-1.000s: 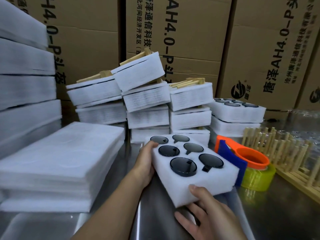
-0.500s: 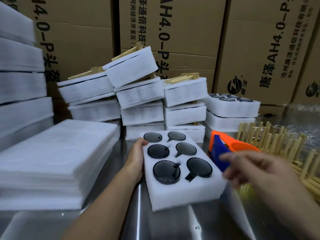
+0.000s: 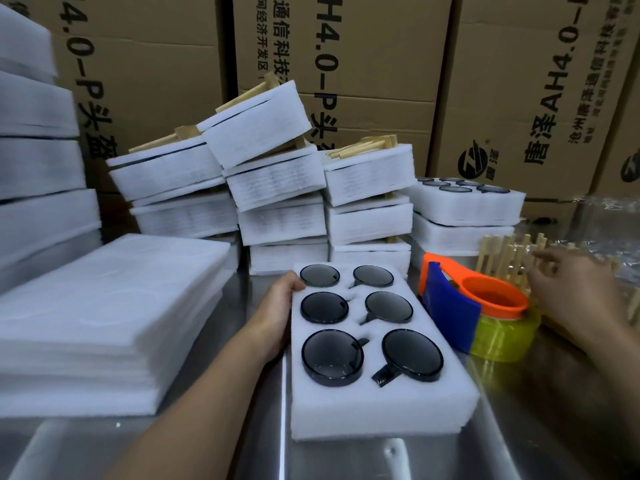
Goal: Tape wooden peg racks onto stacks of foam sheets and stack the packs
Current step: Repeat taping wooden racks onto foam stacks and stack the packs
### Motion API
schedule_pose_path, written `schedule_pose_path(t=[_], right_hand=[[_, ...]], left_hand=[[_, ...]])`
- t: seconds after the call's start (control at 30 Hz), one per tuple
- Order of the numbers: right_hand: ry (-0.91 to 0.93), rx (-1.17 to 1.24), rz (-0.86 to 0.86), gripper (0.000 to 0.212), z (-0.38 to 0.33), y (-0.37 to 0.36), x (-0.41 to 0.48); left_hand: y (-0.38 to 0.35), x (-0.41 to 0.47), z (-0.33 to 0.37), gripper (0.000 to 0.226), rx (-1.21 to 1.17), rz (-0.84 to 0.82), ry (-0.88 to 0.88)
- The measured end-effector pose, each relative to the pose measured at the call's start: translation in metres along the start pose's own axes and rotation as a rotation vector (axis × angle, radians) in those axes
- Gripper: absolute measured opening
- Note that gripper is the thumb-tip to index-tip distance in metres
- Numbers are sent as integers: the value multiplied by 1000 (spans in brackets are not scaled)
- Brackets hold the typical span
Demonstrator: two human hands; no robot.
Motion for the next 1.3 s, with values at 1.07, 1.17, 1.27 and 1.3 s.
schedule_pose_path(t=[1.07,1.17,1.27,1.3], right_hand=[[397,712,323,30,-39,33,-12],[568,778,367,25,-76,49,-24],[683,859,389,18,-115,59,-47],[702,891,379,18,-127,60,-55]], left_hand=[[8,13,-4,57,-5,84,-13],[1,12,-5,60,-33,14,12],[-3,11,-4,52,-82,-39,3],[-4,11,-4,45,-89,-48,0]])
Point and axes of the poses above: each hand's wrist, its own x-axis towards the middle knuckle, its own y-axis out of the back of the hand, z = x × y, the point moved 8 cm from there along x, towards the middle knuckle, and after that the axes turned 15 degrees about x, right-handed, at the moved point
